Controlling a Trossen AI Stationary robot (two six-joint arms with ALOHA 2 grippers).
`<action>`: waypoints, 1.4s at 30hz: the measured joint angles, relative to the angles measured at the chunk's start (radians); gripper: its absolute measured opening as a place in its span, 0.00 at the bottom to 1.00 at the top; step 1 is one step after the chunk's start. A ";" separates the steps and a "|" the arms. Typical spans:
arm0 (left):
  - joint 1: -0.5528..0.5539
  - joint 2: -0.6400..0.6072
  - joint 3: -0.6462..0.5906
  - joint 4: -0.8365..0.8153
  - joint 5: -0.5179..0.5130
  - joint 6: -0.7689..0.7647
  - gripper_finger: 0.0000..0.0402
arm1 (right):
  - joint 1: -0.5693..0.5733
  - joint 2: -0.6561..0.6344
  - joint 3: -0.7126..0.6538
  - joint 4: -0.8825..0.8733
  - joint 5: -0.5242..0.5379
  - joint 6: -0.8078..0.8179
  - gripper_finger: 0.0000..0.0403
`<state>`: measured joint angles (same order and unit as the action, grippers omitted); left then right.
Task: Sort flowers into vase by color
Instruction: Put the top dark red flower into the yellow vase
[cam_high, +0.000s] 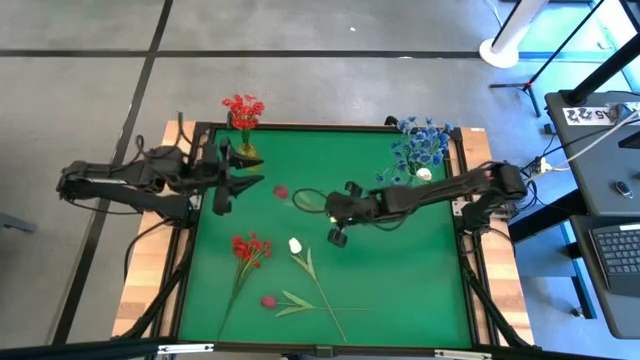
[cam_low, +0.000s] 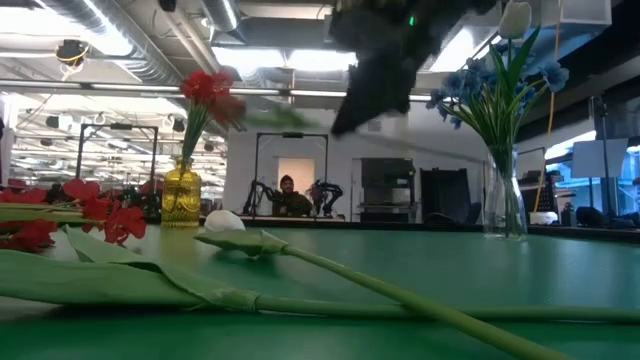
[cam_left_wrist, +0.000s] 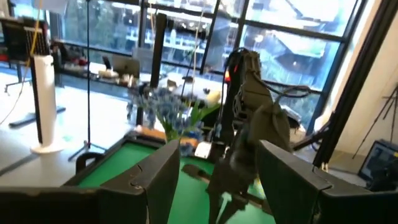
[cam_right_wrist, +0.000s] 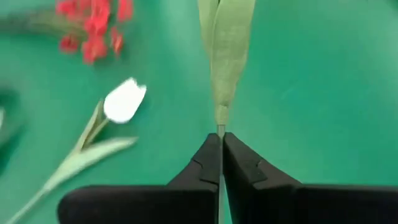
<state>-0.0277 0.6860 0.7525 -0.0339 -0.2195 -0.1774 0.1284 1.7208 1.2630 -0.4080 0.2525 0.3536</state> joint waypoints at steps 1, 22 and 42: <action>0.000 -0.012 0.000 -0.004 0.000 0.002 0.51 | 0.000 -0.021 0.000 0.001 0.032 -0.006 0.01; 0.000 0.133 -0.160 0.243 0.041 0.004 0.51 | -0.087 -0.175 0.001 0.443 -0.019 -0.225 0.01; 0.003 0.487 -0.167 0.783 -0.027 0.004 0.51 | -0.090 -0.166 0.001 0.453 -0.093 -0.231 0.01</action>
<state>-0.0246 1.1728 0.5858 0.7488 -0.2467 -0.1734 0.0387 1.5547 1.2644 0.0455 0.1599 0.1221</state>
